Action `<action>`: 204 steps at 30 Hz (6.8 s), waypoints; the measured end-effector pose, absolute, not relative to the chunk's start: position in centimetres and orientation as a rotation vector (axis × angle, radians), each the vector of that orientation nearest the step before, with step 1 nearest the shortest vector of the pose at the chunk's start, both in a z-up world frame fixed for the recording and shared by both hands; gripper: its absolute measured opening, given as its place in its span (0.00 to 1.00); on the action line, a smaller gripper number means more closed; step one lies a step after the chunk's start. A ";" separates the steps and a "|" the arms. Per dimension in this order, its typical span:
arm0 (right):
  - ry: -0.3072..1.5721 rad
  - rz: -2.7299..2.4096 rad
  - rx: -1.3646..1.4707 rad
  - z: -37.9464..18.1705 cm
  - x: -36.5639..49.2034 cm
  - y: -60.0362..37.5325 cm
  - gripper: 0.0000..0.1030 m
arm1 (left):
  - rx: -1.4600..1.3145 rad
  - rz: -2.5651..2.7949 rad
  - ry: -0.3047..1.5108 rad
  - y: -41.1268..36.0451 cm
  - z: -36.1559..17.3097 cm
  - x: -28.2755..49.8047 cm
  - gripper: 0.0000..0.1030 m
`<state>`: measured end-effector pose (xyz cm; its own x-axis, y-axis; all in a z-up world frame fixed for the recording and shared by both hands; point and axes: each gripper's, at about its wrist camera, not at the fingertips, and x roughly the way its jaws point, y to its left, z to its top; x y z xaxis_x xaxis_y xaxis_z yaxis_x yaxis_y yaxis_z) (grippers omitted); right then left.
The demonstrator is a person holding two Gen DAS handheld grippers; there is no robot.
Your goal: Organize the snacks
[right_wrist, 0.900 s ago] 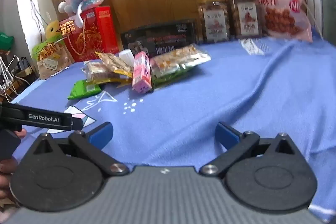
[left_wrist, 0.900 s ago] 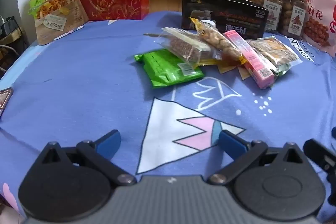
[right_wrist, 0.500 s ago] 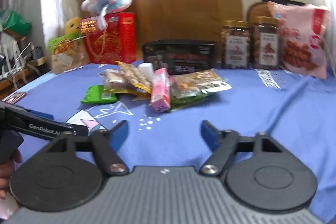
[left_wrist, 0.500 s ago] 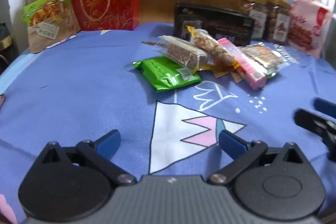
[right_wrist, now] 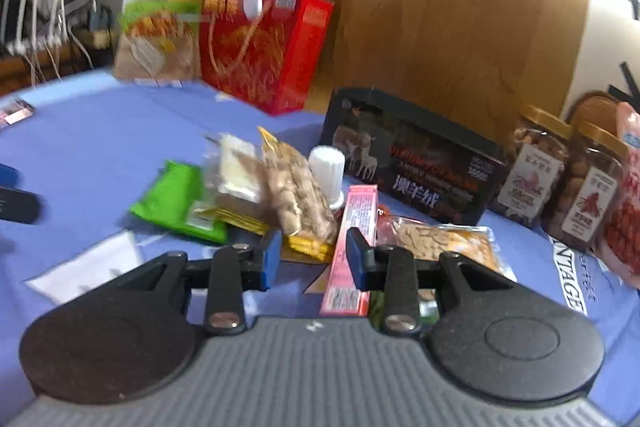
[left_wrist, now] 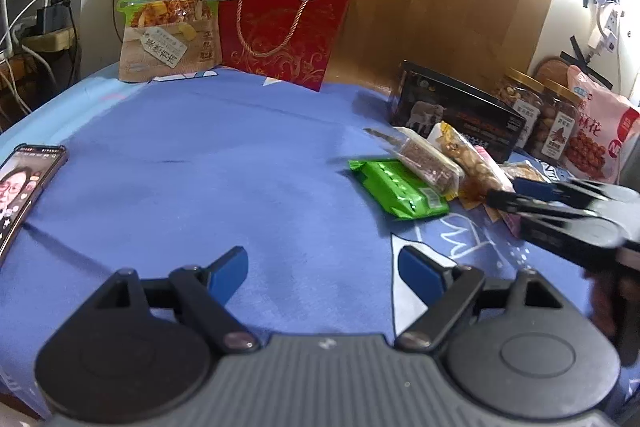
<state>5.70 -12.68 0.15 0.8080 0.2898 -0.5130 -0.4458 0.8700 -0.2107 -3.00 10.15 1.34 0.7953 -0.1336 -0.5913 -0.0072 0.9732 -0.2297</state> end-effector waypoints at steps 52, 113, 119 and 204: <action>0.639 0.802 -0.226 -0.6 -2.2 -12.7 0.67 | -0.482 -0.375 0.913 8.6 0.1 -0.4 0.37; 0.625 0.657 -0.122 0.7 8.1 -12.3 0.45 | -0.606 -0.375 0.752 12.8 1.6 7.4 0.38; 0.674 0.714 0.091 1.7 4.2 -17.2 0.38 | -0.625 -0.403 0.729 12.9 2.1 5.9 0.43; 0.462 0.465 0.140 4.5 18.5 -21.1 0.52 | -0.435 -0.459 0.663 3.5 8.3 22.9 0.53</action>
